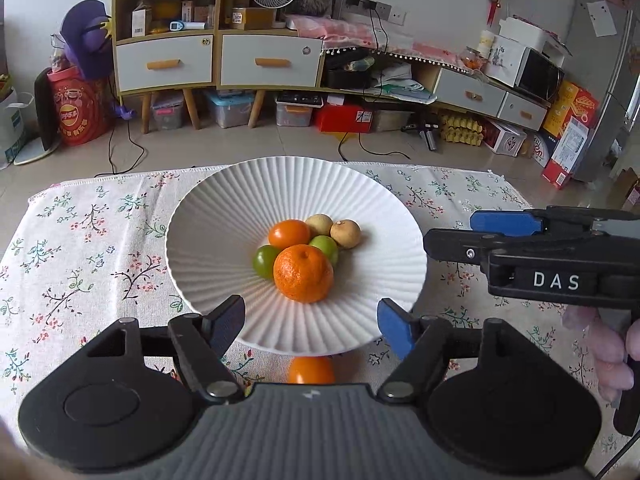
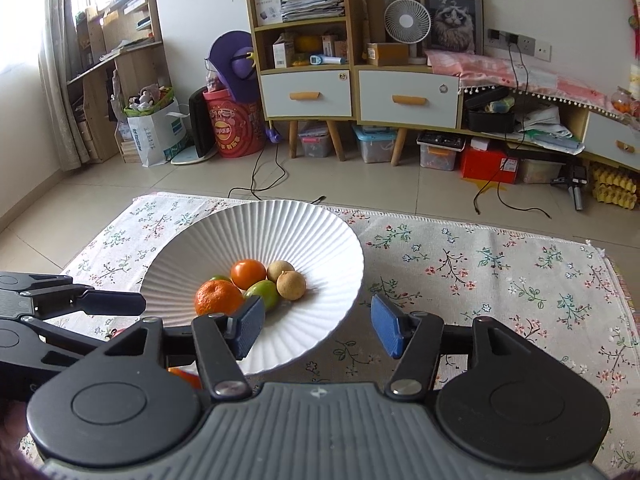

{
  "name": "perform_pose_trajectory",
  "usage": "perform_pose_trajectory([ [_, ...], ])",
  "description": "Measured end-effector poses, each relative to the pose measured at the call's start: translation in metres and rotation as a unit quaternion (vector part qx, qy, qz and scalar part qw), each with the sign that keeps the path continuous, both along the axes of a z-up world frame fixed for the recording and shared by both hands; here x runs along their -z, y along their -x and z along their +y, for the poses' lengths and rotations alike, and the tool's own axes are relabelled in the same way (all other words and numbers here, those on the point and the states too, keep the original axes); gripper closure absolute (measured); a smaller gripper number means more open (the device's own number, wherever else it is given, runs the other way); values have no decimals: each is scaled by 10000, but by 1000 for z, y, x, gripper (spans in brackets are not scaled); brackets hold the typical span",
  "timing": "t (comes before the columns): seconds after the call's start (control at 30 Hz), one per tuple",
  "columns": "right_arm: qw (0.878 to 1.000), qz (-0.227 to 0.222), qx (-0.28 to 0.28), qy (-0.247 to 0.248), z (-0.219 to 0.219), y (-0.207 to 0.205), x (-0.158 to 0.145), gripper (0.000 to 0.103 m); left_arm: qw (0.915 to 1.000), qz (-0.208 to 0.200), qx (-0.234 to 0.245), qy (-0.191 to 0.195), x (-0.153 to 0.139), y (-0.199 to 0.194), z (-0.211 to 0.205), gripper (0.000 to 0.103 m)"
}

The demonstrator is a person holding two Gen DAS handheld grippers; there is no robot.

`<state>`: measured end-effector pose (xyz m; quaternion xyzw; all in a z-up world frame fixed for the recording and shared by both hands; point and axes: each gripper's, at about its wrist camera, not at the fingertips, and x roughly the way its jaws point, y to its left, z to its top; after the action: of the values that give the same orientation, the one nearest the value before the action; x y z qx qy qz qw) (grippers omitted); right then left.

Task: Organize fruits
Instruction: 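Withdraw both tools from the plate back toward the fruit cluster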

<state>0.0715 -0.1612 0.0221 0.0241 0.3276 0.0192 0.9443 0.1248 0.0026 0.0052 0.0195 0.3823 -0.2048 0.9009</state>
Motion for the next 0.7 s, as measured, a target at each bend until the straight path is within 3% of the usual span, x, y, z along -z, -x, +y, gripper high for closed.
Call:
perform_pose_trajectory([
  [0.4, 9998, 35, 5, -197, 9, 28, -3, 37, 10000, 39, -9, 14, -9, 25, 24, 19],
  [0.7, 9994, 102, -242, -230, 19, 46, 0, 24, 9998, 31, 170, 90, -6, 40, 37, 7],
])
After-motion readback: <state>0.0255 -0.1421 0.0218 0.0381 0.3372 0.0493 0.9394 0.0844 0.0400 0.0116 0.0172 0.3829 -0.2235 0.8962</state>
